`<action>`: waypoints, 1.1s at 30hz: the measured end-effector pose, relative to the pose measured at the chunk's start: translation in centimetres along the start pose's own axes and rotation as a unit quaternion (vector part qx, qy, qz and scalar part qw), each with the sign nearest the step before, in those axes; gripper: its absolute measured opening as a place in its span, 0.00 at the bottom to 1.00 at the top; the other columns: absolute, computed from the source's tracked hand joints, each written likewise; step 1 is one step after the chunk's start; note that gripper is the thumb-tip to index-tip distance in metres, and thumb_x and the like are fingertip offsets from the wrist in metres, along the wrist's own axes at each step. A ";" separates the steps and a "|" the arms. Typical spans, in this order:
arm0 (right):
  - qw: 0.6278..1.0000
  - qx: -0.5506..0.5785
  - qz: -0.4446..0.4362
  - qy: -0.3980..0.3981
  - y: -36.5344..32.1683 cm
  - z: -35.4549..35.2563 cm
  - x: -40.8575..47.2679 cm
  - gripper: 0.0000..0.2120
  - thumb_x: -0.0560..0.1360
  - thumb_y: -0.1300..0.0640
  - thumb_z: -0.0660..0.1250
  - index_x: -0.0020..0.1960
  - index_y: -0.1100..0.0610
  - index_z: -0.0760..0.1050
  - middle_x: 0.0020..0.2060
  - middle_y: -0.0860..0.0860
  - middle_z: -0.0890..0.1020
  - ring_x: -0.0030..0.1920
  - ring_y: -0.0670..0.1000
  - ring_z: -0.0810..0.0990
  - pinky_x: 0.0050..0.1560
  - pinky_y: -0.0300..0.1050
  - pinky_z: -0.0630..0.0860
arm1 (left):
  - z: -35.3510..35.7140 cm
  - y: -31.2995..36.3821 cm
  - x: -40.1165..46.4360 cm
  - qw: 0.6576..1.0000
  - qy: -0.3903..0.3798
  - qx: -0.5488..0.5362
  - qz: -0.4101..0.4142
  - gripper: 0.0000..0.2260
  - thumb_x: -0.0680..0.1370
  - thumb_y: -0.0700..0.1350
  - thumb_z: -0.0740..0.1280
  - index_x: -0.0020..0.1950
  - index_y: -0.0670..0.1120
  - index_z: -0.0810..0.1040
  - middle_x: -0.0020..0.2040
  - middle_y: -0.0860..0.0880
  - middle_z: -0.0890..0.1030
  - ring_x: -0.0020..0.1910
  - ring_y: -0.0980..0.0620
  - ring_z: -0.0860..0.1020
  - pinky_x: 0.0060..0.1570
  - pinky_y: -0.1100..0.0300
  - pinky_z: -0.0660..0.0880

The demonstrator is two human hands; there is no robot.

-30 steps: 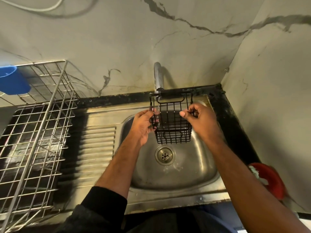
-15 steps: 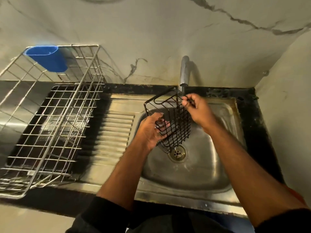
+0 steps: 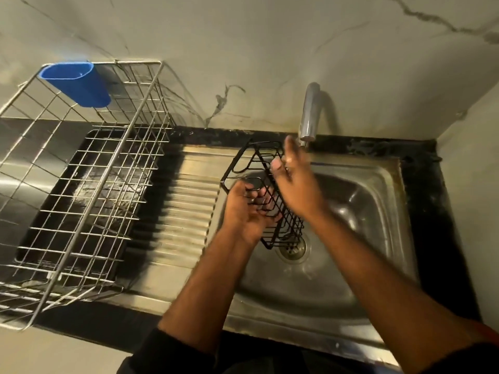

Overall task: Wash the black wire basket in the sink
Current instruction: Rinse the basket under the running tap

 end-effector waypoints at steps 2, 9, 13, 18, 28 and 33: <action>0.995 -0.023 -0.078 -0.054 -3.0 2.6 -2.5 0.33 0.84 0.44 0.51 0.80 0.48 0.34 0.79 0.47 0.34 0.80 0.52 0.40 0.76 0.54 0.47 | 0.6 -0.2 -0.2 0.999 -0.017 -0.044 -0.004 0.14 0.79 0.49 0.58 0.49 0.43 0.81 0.49 0.40 0.83 0.52 0.41 0.82 0.62 0.42 0.76; 0.992 0.093 0.073 0.054 4.9 0.5 0.4 0.28 0.83 0.38 0.43 0.81 0.43 0.45 0.80 0.44 0.48 0.80 0.52 0.50 0.77 0.54 0.52 | 1.0 0.0 -2.7 0.989 0.003 -0.149 -0.017 0.14 0.75 0.43 0.58 0.29 0.47 0.68 0.33 0.45 0.77 0.28 0.47 0.77 0.65 0.37 0.71; 0.969 0.126 0.214 0.014 6.6 0.7 1.2 0.26 0.85 0.44 0.46 0.81 0.48 0.51 0.80 0.52 0.55 0.78 0.59 0.59 0.71 0.54 0.59 | 1.1 0.9 -2.6 0.982 0.002 -0.187 0.008 0.12 0.76 0.44 0.57 0.31 0.48 0.68 0.35 0.45 0.76 0.30 0.47 0.78 0.65 0.35 0.70; 0.994 -0.022 -0.110 -0.009 -4.9 3.1 0.5 0.29 0.84 0.46 0.46 0.82 0.52 0.43 0.80 0.45 0.42 0.80 0.47 0.41 0.79 0.54 0.43 | 0.1 -0.3 -1.5 0.965 0.054 -0.255 -0.014 0.12 0.77 0.42 0.57 0.33 0.47 0.69 0.27 0.49 0.72 0.27 0.51 0.74 0.44 0.57 0.76; 0.950 -0.009 0.311 -0.038 10.8 1.1 0.4 0.17 0.86 0.49 0.51 0.57 0.56 0.76 0.36 0.52 0.74 0.36 0.50 0.73 0.36 0.43 0.67 | -2.6 2.4 -2.5 0.943 0.037 -0.329 0.013 0.17 0.81 0.50 0.57 0.33 0.46 0.67 0.32 0.43 0.79 0.38 0.44 0.79 0.59 0.29 0.72; 0.932 0.226 0.251 0.135 7.3 -2.1 2.3 0.12 0.84 0.54 0.57 0.51 0.56 0.78 0.44 0.52 0.82 0.41 0.47 0.77 0.42 0.43 0.75 | -2.7 2.0 -2.0 0.940 0.030 -0.341 0.000 0.19 0.81 0.52 0.58 0.32 0.47 0.67 0.32 0.44 0.81 0.40 0.45 0.80 0.63 0.30 0.70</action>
Point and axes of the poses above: each hand's wrist, its own x-axis towards the middle knuckle, its own z-axis out of the palm, y = z × x, the point moved 8 cm from there along x, towards the middle knuckle
